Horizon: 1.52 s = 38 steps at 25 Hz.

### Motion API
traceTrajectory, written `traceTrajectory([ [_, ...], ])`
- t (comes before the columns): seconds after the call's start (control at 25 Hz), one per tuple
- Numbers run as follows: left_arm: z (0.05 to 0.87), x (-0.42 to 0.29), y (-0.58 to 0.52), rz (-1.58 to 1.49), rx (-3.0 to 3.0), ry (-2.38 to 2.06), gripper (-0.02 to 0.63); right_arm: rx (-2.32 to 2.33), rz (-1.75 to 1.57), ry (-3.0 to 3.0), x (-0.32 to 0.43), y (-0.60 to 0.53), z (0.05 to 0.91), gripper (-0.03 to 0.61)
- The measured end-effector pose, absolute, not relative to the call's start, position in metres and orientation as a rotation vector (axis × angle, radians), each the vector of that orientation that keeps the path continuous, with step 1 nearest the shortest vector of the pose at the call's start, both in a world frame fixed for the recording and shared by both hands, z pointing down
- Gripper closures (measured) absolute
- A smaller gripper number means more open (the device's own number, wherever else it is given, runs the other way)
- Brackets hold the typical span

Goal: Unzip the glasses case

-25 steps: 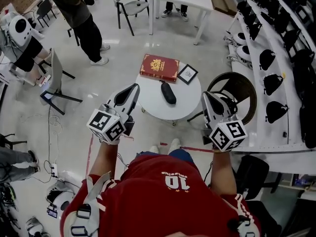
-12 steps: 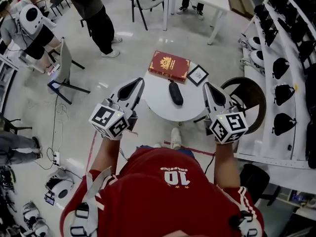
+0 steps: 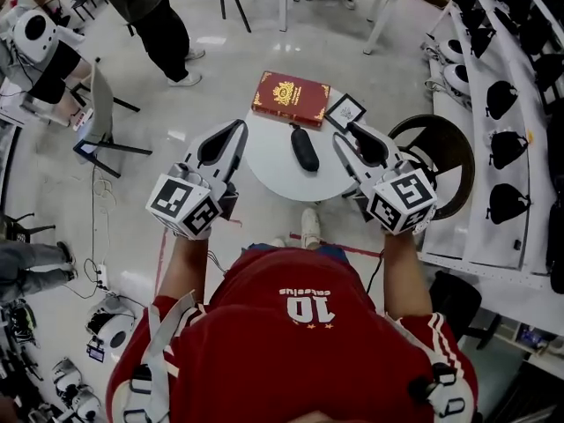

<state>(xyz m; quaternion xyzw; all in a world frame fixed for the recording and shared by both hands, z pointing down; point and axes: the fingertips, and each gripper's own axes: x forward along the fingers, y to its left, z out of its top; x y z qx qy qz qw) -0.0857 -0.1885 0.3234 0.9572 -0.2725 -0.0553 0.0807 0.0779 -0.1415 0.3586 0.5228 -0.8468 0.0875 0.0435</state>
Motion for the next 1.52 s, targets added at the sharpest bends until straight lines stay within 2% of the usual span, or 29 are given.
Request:
traceTrajectory([
  [0.12,0.329,-0.08,-0.192,-0.162,2.862,-0.808,0.607,1.584,0.303,-2.585,0.083,-0.149,0.37,0.388],
  [0.32,0.334,-0.075,-0.195,-0.132,2.83,-0.83,0.607,1.586,0.344,-2.565,0.093,-0.158,0.385,0.334],
  [0.76,0.351,-0.055,-0.21,-0.088,2.878,-0.867,0.607,1.55,0.515,-2.528,0.11,-0.178,0.439,0.328],
  [1.52,0.379,-0.024,-0.233,-0.022,2.825,-0.989,0.607,1.29,1.027,-2.325,0.124,-0.226,0.646,0.328],
])
